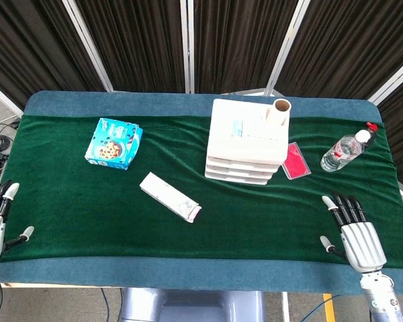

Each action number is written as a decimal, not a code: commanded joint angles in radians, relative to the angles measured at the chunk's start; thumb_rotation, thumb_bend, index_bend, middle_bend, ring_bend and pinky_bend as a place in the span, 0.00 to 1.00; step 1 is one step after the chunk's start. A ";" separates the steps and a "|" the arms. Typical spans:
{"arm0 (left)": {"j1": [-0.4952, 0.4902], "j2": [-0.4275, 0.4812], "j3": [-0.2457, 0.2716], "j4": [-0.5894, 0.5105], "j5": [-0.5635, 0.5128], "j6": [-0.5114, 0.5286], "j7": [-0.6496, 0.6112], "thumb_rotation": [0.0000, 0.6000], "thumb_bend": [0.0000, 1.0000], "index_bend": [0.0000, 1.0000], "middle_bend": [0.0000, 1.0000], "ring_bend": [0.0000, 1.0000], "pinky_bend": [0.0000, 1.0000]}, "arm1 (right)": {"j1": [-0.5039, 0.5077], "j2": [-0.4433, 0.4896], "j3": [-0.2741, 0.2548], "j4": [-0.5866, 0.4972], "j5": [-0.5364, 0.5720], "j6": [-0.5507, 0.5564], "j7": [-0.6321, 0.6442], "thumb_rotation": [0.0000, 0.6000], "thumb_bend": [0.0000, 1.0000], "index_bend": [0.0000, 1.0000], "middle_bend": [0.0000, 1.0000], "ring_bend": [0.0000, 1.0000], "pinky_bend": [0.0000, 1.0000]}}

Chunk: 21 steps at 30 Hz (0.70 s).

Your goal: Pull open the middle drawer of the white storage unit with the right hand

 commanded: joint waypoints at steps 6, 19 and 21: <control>0.000 0.002 -0.002 0.000 0.002 0.003 -0.007 1.00 0.20 0.00 0.00 0.00 0.00 | 0.003 0.000 -0.001 -0.003 0.000 -0.006 0.007 1.00 0.17 0.03 0.00 0.00 0.00; 0.000 0.007 -0.012 0.004 0.001 0.015 -0.032 1.00 0.20 0.00 0.00 0.00 0.00 | 0.038 -0.023 0.015 -0.051 0.027 -0.065 0.048 1.00 0.17 0.03 0.00 0.00 0.00; 0.000 0.008 -0.012 0.003 0.003 0.015 -0.034 1.00 0.20 0.00 0.00 0.00 0.00 | 0.049 -0.033 0.024 -0.069 0.035 -0.078 0.058 1.00 0.17 0.05 0.02 0.01 0.01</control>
